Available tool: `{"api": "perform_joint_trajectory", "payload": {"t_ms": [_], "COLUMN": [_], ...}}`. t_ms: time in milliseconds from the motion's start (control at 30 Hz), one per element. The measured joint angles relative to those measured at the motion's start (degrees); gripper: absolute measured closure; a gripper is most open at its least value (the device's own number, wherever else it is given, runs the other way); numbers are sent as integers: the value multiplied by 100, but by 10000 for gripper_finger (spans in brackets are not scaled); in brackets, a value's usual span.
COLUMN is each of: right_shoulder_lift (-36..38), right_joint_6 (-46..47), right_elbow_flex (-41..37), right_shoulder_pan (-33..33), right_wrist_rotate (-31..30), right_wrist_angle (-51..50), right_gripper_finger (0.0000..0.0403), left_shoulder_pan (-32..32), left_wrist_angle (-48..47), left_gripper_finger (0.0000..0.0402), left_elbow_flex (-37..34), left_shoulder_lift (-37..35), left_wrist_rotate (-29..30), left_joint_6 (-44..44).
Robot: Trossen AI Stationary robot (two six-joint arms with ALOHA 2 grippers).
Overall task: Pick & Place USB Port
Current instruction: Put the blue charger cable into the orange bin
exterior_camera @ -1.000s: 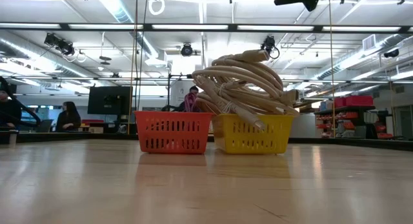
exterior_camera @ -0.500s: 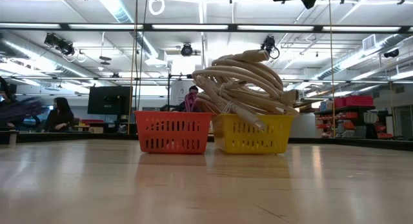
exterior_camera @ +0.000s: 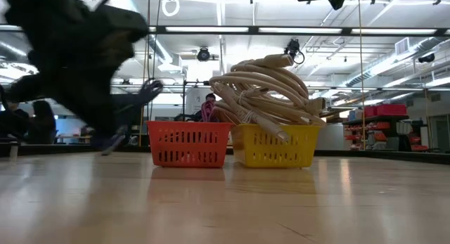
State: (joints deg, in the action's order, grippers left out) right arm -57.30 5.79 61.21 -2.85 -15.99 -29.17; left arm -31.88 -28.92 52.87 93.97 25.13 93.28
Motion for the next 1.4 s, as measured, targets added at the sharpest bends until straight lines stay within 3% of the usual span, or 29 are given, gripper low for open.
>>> {"api": "perform_joint_trajectory", "payload": {"t_ms": [400, 767, 1400], "right_shoulder_lift": [0, 0, 0], "right_joint_6": [103, 77, 37], "right_elbow_flex": [0, 0, 0], "right_shoulder_pan": [0, 1, 4], "right_wrist_rotate": [0, -1, -348], "right_wrist_angle": [-8, -45, -35], "right_gripper_finger": [342, 342, 342], "left_shoulder_pan": [1076, 1446, 1736], "left_wrist_angle": [76, -47, 431], "left_gripper_finger": [387, 387, 387], "left_elbow_flex": [298, 309, 309], "left_shoulder_lift": [-340, -999, -1023], "left_wrist_rotate": [-514, -374, -588], "left_joint_6": [-1881, -2319, -3101]}}
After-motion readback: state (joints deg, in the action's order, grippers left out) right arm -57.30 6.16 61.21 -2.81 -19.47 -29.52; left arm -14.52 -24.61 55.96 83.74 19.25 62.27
